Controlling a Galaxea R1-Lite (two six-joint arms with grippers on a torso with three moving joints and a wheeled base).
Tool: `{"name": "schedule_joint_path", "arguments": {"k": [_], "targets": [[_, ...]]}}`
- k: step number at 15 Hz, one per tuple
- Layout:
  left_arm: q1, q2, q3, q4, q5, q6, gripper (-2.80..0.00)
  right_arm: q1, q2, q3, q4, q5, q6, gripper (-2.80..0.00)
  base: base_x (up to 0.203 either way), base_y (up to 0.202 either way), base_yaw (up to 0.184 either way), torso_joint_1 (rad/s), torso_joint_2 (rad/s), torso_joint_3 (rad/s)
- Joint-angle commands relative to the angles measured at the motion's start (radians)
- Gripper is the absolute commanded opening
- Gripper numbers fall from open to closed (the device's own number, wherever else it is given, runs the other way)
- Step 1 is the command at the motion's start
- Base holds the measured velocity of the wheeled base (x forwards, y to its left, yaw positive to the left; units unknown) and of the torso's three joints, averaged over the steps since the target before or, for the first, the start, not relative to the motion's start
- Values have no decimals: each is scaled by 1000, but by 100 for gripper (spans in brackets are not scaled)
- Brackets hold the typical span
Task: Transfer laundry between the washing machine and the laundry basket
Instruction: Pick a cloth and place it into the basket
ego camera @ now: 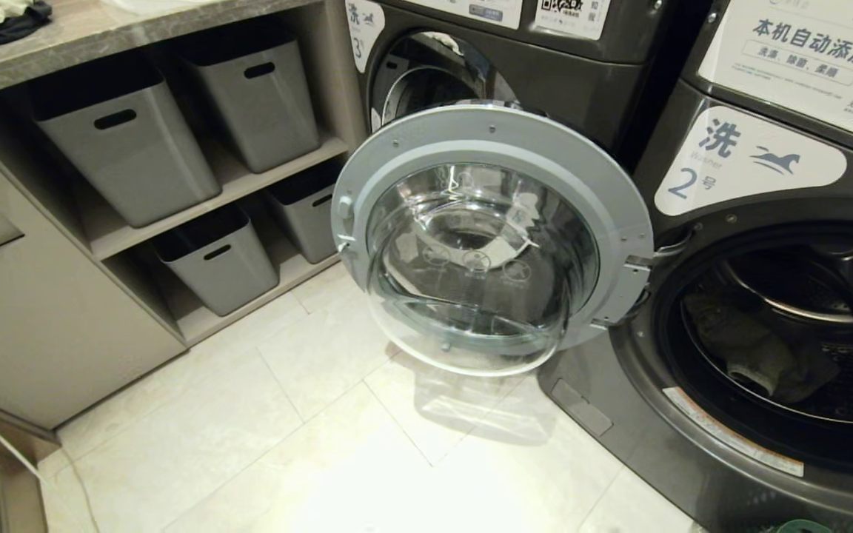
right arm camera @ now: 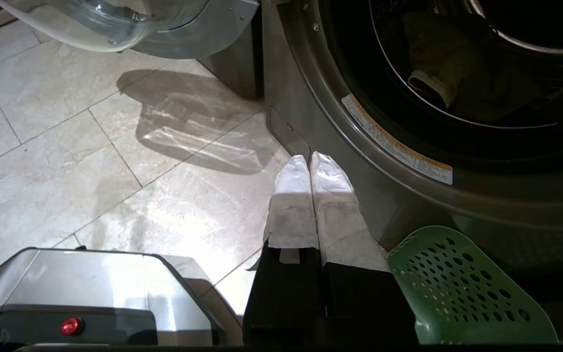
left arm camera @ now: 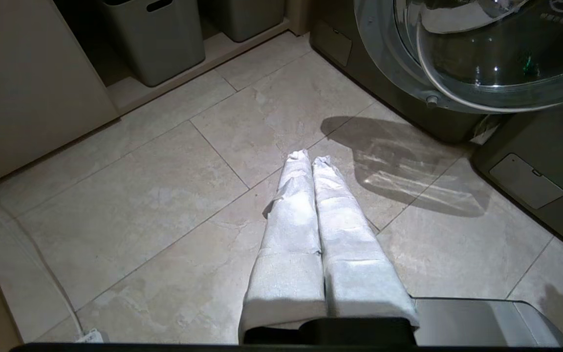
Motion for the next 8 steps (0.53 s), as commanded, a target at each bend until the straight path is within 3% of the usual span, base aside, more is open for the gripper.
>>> {"name": "schedule_joint_path", "arguments": {"k": [1, 8], "targets": [[0, 0, 2, 0, 0, -2, -280, 1, 2, 0, 1, 0, 0, -280, 0, 0, 0, 7, 7, -193], [0, 0, 2, 0, 0, -2, -280, 1, 2, 0, 1, 0, -2, -280, 0, 0, 0, 3, 3, -195]]}}
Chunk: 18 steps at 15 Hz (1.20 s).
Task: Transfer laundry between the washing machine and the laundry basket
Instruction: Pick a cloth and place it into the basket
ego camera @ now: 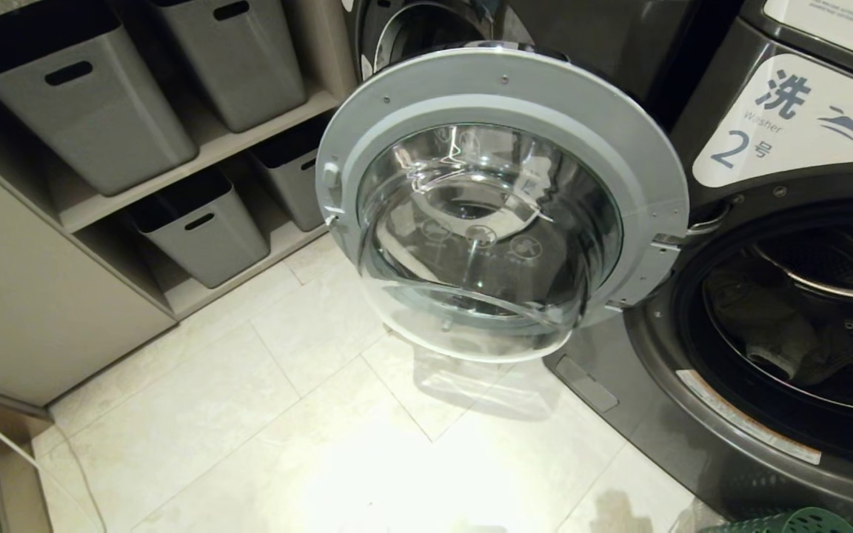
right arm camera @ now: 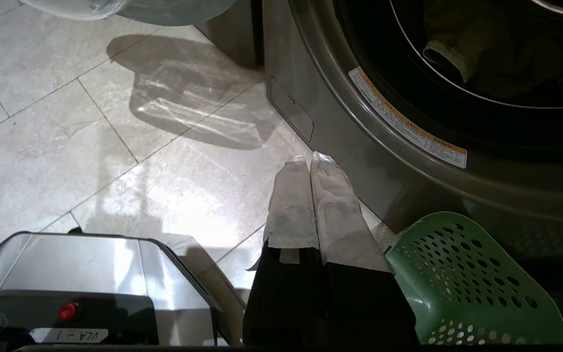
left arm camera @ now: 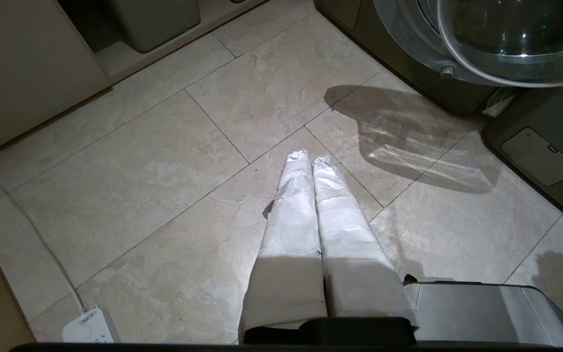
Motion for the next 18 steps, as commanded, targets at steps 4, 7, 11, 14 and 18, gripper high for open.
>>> {"name": "schedule_joint_path", "arguments": {"k": [4, 7, 11, 14, 18], "targets": [[0, 0, 2, 0, 0, -1, -280, 0, 2, 0, 1, 0, 0, -280, 0, 0, 0, 0, 3, -197], [0, 0, 2, 0, 0, -1, -280, 0, 2, 0, 1, 0, -2, -280, 0, 0, 0, 2, 7, -148], [0, 0, 2, 0, 0, -1, -280, 0, 2, 0, 1, -2, 0, -280, 0, 0, 0, 2, 3, -14], [0, 0, 2, 0, 0, -1, -280, 0, 2, 0, 1, -3, 3, -280, 0, 0, 0, 0, 0, 0], [0, 0, 2, 0, 0, -1, -280, 0, 2, -1, 1, -2, 8, -280, 0, 0, 0, 0, 0, 0]]}}
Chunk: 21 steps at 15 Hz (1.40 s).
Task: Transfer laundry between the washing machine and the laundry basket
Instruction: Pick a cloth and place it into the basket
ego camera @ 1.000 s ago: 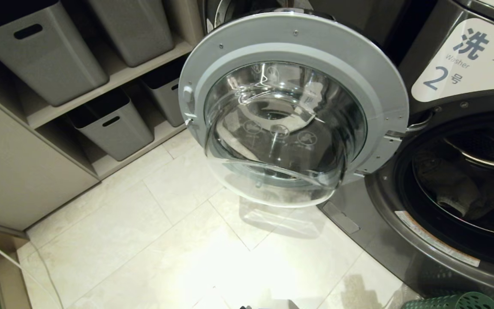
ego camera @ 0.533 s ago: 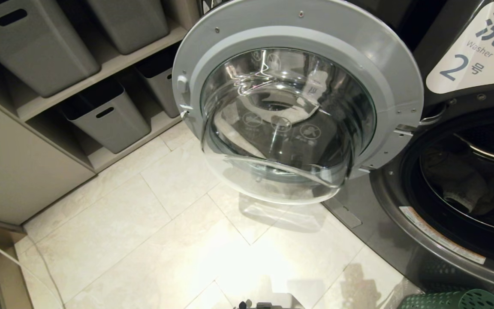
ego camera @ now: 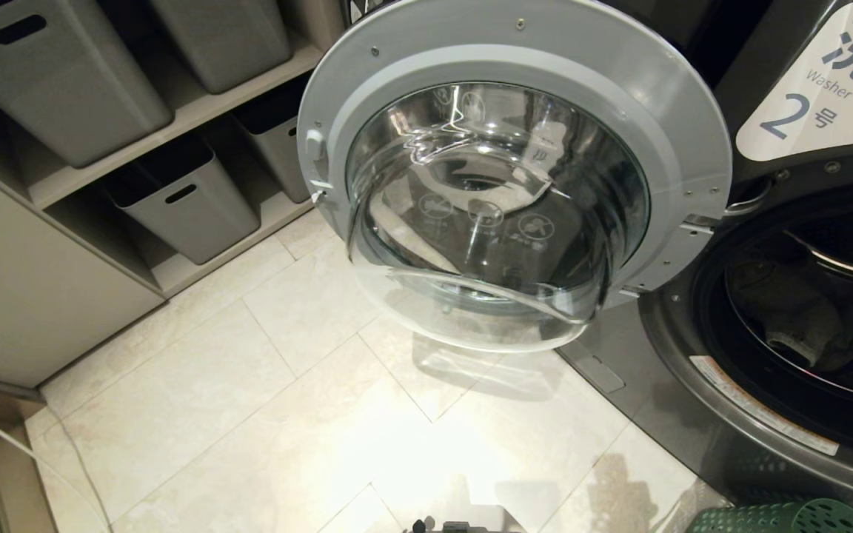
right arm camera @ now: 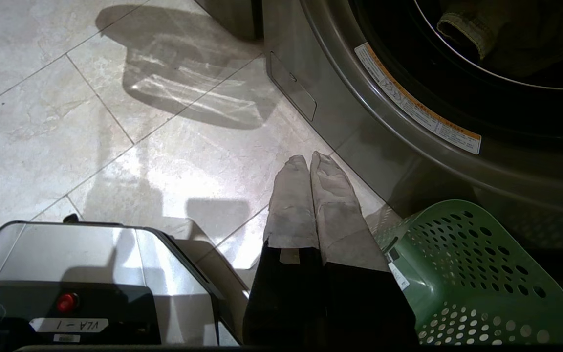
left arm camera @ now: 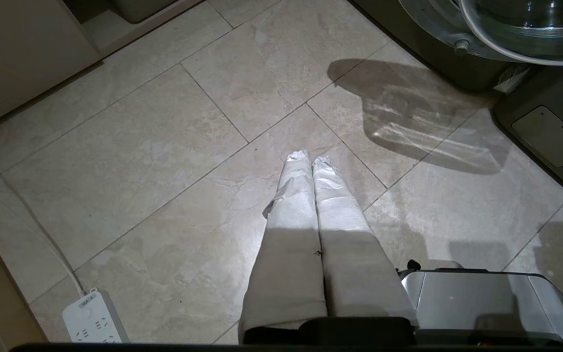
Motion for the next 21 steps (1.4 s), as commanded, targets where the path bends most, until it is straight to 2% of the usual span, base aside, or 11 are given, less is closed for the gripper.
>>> {"name": "schedule_joint_path", "arguments": {"k": [1, 21], "targets": [[0, 0, 2, 0, 0, 0, -280, 1, 2, 0, 1, 1, 2, -280, 0, 0, 0, 0, 0, 0], [0, 0, 2, 0, 0, 0, -280, 1, 2, 0, 1, 1, 2, -280, 0, 0, 0, 0, 0, 0]]}}
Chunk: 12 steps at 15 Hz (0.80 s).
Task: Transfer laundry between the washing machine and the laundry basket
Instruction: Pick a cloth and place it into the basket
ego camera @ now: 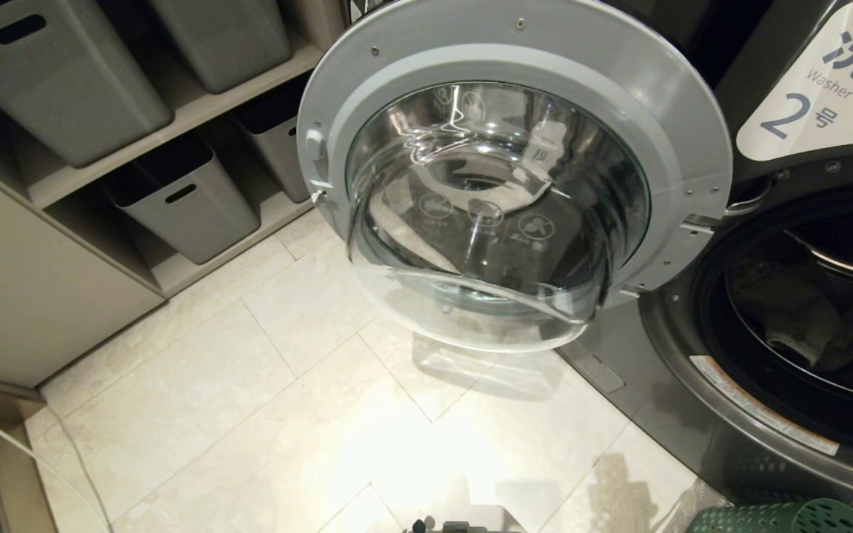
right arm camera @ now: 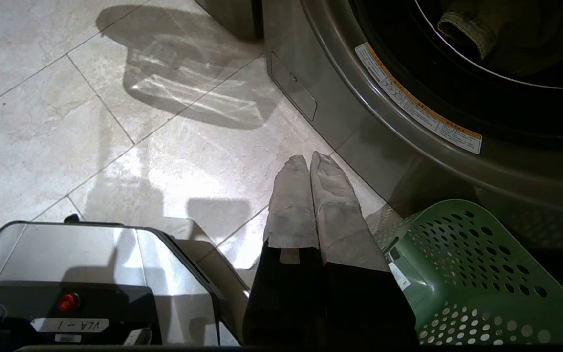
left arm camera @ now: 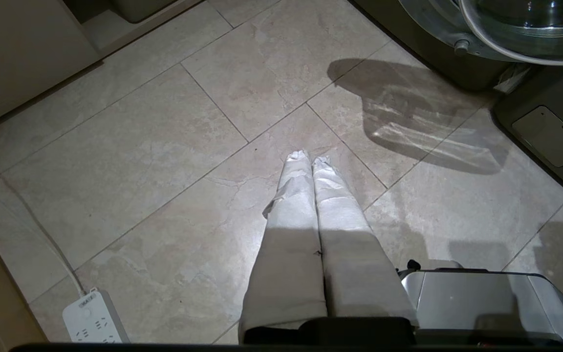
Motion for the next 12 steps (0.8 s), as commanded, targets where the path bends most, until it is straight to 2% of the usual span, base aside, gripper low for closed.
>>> {"name": "schedule_joint_path", "arguments": {"k": [1, 12], "targets": [[0, 0, 2, 0, 0, 0, -280, 0, 1, 0, 1, 0, 0, -280, 0, 0, 0, 0, 0, 0], [0, 0, 2, 0, 0, -1, -280, 0, 1, 0, 1, 0, 0, -280, 0, 0, 0, 0, 0, 0]]}}
